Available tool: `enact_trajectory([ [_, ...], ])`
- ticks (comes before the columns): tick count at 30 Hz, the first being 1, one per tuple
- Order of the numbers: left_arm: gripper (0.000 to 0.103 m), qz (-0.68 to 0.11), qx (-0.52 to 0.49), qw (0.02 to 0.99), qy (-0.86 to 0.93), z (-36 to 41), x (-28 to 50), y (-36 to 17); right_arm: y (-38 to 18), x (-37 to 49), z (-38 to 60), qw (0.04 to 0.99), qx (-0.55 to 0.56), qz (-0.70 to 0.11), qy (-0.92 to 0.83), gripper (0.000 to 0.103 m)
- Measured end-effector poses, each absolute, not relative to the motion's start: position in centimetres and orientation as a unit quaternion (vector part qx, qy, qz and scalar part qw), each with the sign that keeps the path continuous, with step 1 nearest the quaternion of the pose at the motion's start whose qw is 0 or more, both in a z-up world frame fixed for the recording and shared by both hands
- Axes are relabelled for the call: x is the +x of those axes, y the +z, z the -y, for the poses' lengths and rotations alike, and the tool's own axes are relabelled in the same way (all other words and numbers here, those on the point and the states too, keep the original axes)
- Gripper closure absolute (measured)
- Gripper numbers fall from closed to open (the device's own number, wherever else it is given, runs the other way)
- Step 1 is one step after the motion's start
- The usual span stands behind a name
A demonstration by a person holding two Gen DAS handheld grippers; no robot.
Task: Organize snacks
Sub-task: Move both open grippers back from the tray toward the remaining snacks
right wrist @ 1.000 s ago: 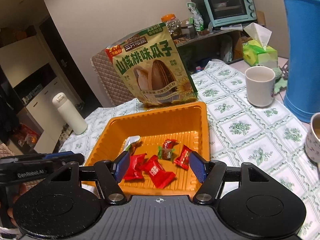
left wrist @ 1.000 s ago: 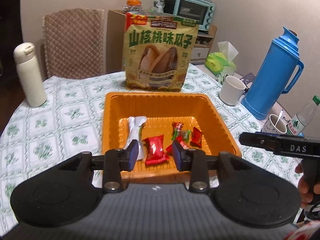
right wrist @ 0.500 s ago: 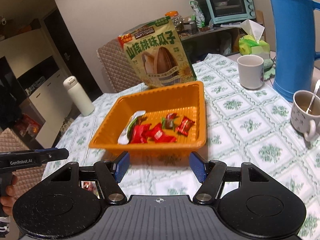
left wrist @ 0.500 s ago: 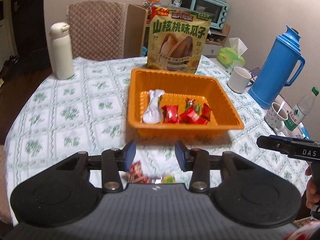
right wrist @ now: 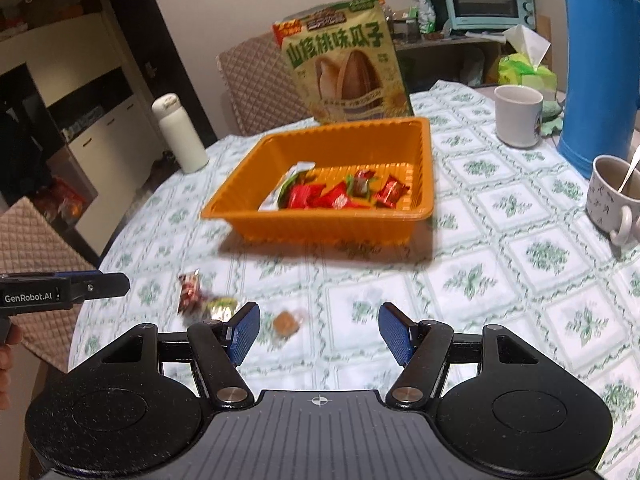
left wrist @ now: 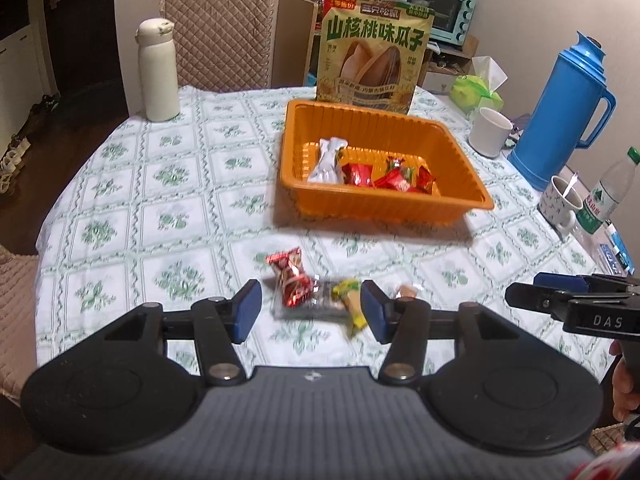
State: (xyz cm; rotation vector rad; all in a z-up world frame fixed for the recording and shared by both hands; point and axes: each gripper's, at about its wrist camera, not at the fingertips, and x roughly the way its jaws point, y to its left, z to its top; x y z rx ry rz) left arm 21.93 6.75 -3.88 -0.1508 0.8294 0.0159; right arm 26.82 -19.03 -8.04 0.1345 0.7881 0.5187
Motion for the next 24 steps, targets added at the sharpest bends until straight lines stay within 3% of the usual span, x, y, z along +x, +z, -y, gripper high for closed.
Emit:
enact_trajectory([
  [13,0.050,-0.433,-0.080,0.897,0.033,-7.1,19.2,-5.7,-9.9,24.9,17.8,0.865,0.047,-0.418,0.273,0.037],
  [24,0.039,-0.464,-0.087,0.880,0.055,-7.6,18.8,-7.8,-11.9,24.6,16.3,0.849,0.026,-0.446,0.283,0.037],
])
